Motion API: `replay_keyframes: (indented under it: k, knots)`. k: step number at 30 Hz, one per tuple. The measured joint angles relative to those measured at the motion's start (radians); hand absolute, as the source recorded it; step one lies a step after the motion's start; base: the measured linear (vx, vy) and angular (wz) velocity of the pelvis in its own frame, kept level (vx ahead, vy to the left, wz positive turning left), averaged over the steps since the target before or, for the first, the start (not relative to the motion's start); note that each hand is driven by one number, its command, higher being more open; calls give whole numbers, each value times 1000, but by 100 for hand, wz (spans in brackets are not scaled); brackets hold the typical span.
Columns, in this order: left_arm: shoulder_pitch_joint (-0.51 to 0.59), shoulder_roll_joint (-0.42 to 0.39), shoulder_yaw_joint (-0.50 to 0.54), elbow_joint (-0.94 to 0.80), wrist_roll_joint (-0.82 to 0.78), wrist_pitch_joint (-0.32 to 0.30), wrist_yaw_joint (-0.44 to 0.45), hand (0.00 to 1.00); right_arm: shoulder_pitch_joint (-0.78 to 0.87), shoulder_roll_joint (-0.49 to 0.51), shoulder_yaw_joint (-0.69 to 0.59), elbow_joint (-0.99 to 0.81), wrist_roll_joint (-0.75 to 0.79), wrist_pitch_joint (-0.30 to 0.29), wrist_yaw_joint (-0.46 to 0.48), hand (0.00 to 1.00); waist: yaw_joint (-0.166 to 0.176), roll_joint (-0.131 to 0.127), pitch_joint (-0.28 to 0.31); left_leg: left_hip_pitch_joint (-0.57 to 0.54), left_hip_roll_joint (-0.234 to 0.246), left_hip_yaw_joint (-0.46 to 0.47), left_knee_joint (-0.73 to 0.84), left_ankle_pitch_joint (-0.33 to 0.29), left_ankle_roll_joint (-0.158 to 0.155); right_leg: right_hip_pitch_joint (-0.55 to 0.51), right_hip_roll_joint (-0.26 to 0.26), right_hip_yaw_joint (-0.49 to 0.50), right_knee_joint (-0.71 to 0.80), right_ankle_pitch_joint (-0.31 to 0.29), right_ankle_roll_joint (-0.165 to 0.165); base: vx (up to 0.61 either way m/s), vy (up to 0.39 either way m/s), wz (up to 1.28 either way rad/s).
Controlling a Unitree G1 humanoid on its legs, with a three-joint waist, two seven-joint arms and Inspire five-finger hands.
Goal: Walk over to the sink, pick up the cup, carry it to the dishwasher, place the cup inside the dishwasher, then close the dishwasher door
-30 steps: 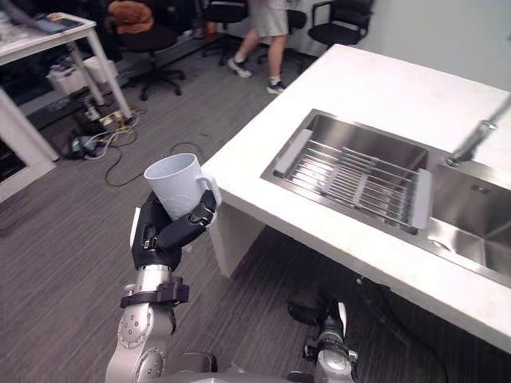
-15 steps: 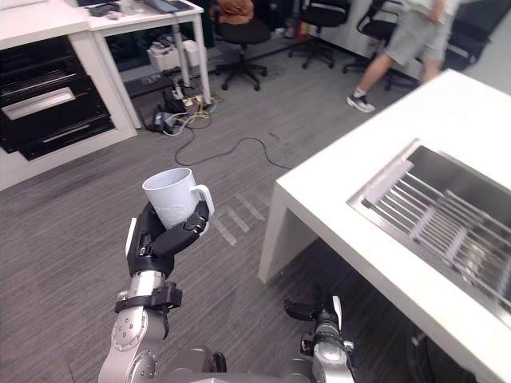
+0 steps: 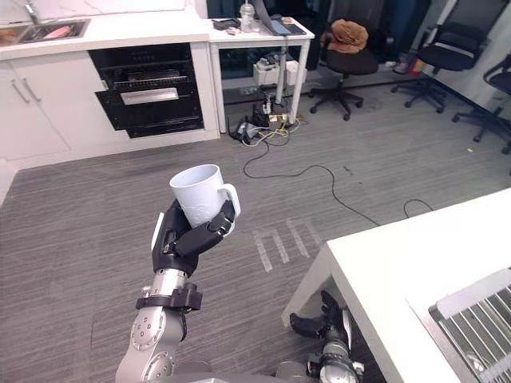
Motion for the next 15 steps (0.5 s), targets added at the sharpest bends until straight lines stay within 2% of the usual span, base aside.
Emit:
replay_keyframes:
  k: [4, 5, 6, 7, 8, 11, 15]
  knots:
    - [-1, 26, -2, 12, -10, -1, 2, 30, -5, 3, -28, 15, 0, 5, -9, 90, 8, -1, -21, -4, -34, -24, -92, 70, 8, 8, -20, -28, -80, 53, 5, -77, 40, 29]
    - [-3, 41, -10, 27, -10, -5, 2, 30, -14, 3, -33, 35, 0, 3, -9, 90, 7, -3, -25, 0, -28, -7, -131, 75, 10, 17, -24, -42, -120, 79, 6, -76, 0, 37]
    - [-8, 61, -24, 51, -10, -8, 1, 30, -24, 0, -33, 59, 0, 2, -4, 90, 7, -1, -26, 4, 3, 59, -143, 82, 4, 33, -22, -55, -154, 99, 7, -72, -20, 36]
    - [-13, 68, -33, 69, -10, -8, 1, 30, -27, -2, -34, 72, 0, 1, -4, 90, 7, 1, -28, 7, 6, 67, -154, 99, 4, 39, -24, -62, -162, 104, 8, -64, -9, 25]
    - [-17, 80, -46, 109, -10, -8, 1, 30, -42, -6, -34, 109, 0, -3, -3, 90, 6, -3, -39, 20, -8, 67, -192, 129, 0, 41, -31, -63, -174, 112, 12, -51, 29, 17]
    - [-18, 112, -76, 151, -9, 1, 1, 30, -62, -6, -28, 137, -1, -5, 17, 90, -7, -7, -47, 55, -42, 61, -297, 194, 12, 38, -51, -59, -188, 126, 17, -31, 44, 10]
    - [-25, 114, -96, 152, -9, 1, -1, 30, -94, 0, 5, 188, -2, -12, 47, 90, -9, -7, -47, 86, -60, 63, -359, 229, 19, 33, -56, -17, -180, 128, 18, -19, 37, 1]
